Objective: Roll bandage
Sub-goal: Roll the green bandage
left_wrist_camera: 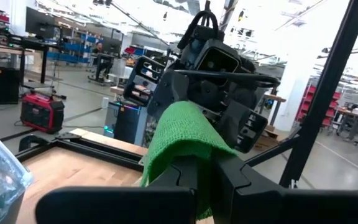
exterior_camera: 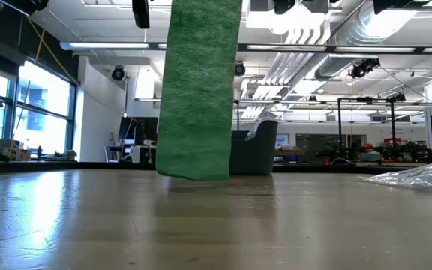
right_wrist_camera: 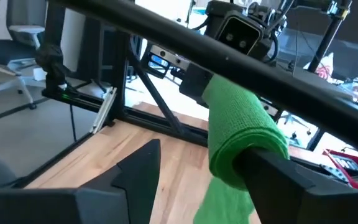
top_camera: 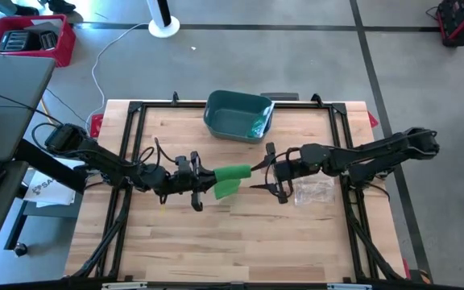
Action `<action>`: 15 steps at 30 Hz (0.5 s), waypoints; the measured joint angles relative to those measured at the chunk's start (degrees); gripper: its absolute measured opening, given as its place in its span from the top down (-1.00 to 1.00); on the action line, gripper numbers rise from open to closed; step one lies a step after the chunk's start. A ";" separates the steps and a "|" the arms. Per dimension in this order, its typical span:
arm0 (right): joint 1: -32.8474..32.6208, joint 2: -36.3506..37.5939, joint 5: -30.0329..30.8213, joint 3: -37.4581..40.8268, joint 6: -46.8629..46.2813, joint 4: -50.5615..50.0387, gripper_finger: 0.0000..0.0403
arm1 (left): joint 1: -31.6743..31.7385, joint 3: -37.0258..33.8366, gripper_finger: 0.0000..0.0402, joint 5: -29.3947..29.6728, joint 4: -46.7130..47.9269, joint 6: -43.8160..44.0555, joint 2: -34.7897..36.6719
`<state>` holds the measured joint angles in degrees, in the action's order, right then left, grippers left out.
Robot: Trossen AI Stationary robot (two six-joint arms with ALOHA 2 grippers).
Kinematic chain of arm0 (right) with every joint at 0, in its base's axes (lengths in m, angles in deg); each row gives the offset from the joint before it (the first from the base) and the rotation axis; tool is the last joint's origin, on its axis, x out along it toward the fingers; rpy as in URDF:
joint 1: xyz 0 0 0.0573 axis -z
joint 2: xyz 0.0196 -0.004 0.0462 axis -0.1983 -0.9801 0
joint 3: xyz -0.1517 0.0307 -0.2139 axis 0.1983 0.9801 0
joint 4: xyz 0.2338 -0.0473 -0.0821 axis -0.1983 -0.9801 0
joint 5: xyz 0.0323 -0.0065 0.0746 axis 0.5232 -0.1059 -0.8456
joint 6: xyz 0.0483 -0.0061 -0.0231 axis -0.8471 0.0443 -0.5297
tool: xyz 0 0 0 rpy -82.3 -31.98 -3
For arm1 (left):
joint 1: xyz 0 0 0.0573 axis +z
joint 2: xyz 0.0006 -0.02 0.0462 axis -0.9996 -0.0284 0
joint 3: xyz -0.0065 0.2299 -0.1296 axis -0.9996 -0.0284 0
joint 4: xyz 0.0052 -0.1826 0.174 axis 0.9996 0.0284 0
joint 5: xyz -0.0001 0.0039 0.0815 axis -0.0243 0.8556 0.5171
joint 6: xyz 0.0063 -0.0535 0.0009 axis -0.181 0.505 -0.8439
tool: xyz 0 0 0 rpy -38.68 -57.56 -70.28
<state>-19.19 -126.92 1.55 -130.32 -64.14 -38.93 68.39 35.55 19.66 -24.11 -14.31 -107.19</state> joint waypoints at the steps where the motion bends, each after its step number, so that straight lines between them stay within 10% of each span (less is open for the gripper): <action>1: 0.13 0.00 0.04 0.00 -0.41 -0.02 -0.02 | 0.00 0.00 0.97 -0.02 0.02 0.02 0.00; 15: 1.03 0.00 2.58 0.00 -1.22 1.62 0.74 | 0.41 0.00 0.70 0.27 0.57 3.01 0.00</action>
<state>-18.16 -126.92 4.13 -130.32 -65.36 -37.32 68.80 35.55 19.93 -23.54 -11.30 -107.19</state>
